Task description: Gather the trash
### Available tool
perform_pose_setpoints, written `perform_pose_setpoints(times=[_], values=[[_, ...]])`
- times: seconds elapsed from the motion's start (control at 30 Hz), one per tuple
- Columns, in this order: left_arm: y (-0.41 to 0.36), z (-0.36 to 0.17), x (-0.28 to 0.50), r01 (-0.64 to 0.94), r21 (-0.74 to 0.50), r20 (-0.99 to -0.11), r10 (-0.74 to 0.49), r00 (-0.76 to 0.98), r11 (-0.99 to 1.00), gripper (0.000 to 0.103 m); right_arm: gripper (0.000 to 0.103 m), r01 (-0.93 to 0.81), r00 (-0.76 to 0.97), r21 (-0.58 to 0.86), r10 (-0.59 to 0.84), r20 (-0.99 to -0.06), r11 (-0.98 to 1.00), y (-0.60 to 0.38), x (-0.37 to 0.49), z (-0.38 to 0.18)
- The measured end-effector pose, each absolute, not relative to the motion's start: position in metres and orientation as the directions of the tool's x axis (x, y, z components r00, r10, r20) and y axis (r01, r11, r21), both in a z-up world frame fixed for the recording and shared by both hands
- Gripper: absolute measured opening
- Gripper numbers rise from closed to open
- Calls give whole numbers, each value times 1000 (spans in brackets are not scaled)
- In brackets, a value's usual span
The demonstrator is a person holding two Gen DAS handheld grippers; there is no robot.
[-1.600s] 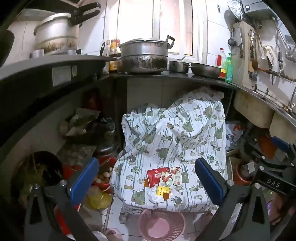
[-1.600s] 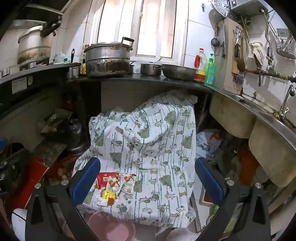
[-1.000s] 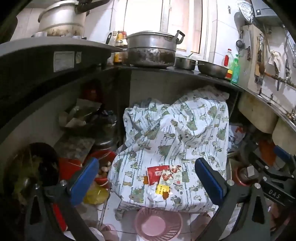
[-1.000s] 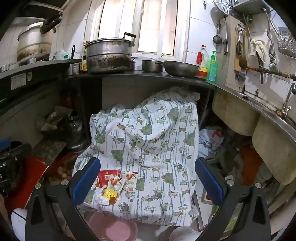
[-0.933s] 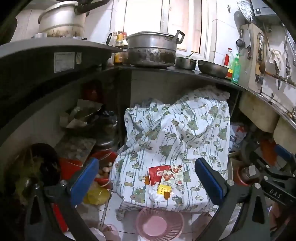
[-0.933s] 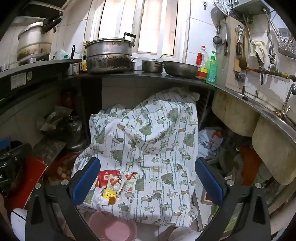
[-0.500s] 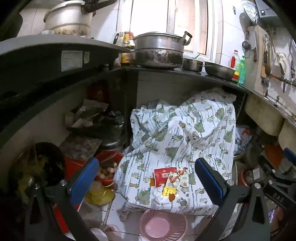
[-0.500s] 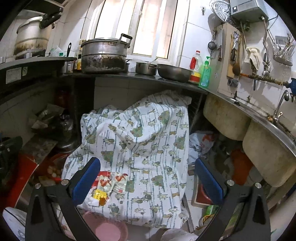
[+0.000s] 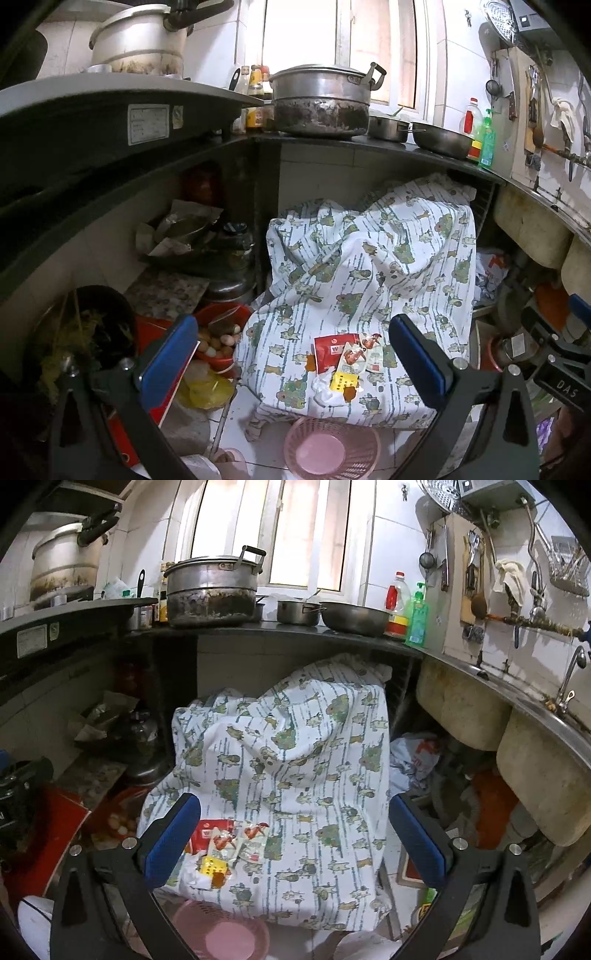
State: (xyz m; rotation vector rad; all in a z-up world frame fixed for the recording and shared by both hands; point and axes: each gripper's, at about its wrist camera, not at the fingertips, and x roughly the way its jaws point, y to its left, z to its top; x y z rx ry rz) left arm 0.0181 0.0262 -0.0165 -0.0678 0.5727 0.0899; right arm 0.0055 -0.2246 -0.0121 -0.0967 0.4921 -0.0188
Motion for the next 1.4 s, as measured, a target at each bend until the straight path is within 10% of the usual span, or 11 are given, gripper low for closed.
perform_pose_setpoints(times=[1.4], values=[[29, -19, 22, -122, -20, -547, 91, 832, 992, 103, 103, 42, 877, -66, -68, -476, 997, -238, 13, -17]])
